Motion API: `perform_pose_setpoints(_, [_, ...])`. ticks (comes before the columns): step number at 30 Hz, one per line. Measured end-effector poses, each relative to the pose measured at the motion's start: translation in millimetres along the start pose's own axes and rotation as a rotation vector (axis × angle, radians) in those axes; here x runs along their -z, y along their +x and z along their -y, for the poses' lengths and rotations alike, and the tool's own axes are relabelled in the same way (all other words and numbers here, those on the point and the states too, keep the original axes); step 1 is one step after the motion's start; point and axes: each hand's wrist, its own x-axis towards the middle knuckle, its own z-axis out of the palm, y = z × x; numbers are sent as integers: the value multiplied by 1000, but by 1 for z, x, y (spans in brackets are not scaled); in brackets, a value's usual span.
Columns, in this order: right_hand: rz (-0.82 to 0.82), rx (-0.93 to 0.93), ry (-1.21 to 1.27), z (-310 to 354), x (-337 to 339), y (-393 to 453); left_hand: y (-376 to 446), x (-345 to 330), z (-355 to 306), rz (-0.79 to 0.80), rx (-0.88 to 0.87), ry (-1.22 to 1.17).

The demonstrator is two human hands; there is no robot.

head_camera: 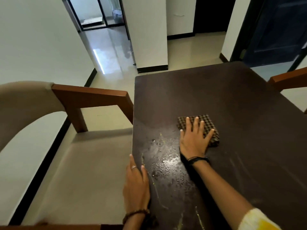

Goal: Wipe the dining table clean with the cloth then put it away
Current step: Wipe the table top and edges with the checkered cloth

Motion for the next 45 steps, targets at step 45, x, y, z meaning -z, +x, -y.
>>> perform_pose_setpoints(45, [541, 1017, -30, 72, -12, -11, 4, 4, 6, -6, 126, -315])
